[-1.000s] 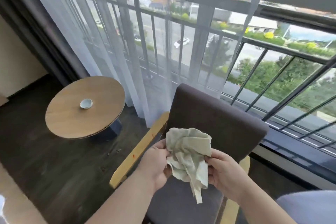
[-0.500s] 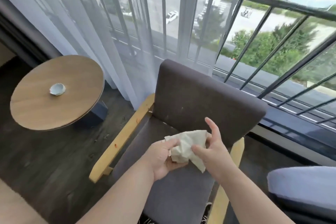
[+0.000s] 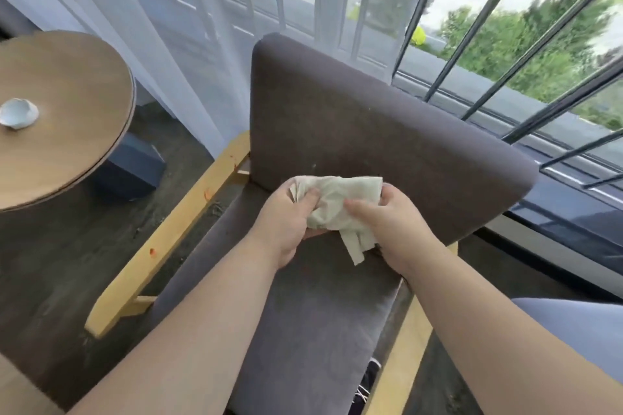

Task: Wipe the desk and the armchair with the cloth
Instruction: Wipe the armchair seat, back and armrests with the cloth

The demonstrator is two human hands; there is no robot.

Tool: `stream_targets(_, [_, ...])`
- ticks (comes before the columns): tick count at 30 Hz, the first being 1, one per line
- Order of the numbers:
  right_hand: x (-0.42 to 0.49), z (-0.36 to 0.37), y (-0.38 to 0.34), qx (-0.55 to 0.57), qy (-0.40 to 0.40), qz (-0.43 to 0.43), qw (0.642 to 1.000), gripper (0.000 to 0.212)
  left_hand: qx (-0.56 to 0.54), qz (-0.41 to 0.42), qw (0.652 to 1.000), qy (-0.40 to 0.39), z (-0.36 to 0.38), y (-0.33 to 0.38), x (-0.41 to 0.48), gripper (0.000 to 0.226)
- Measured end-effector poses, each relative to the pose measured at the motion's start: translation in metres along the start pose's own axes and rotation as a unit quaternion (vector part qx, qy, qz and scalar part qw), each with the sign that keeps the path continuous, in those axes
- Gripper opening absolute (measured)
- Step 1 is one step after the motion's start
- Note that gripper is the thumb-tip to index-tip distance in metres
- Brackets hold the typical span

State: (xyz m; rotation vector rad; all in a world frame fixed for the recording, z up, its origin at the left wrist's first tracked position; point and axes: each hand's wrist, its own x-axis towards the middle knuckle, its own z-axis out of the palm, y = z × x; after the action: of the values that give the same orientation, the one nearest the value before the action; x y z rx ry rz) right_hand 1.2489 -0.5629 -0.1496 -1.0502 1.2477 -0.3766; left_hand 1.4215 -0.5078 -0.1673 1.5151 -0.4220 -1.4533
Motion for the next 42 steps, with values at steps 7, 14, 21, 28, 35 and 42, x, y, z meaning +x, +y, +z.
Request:
stream_targets(7, [0.027, -0.021, -0.042, -0.133, 0.144, -0.239, 0.951, 0.014, -0.138, 0.058, 0.988, 0.031, 0.018, 0.012, 0.052, 0.032])
stream_targets(14, [0.098, -0.047, -0.080, -0.583, 0.188, -0.423, 0.668, 0.062, -0.225, 0.032, 0.970, 0.082, 0.034, 0.050, 0.097, 0.057])
stream_targets(21, [0.131, -0.053, -0.047, -0.644, 0.166, -0.451, 0.596, 0.057, -0.342, -0.049, 0.932, 0.107, 0.007, 0.009, 0.114, 0.068])
stream_targets(28, [0.121, -0.058, -0.008, -0.676, 0.144, -0.503, 0.519, 0.041, -0.379, -0.140, 0.904, 0.141, -0.004, -0.041, 0.118, 0.076])
stream_targets(35, [0.095, -0.055, 0.007, -0.707, 0.030, -0.485, 0.513, 0.045, -0.340, -0.227, 0.893, 0.189, 0.017, -0.085, 0.120, 0.080])
stream_targets(42, [0.154, 0.019, -0.017, -0.664, 0.037, -0.561, 0.494, 0.046, 0.391, -0.223, 0.883, 0.135, -0.047, -0.197, 0.080, 0.068])
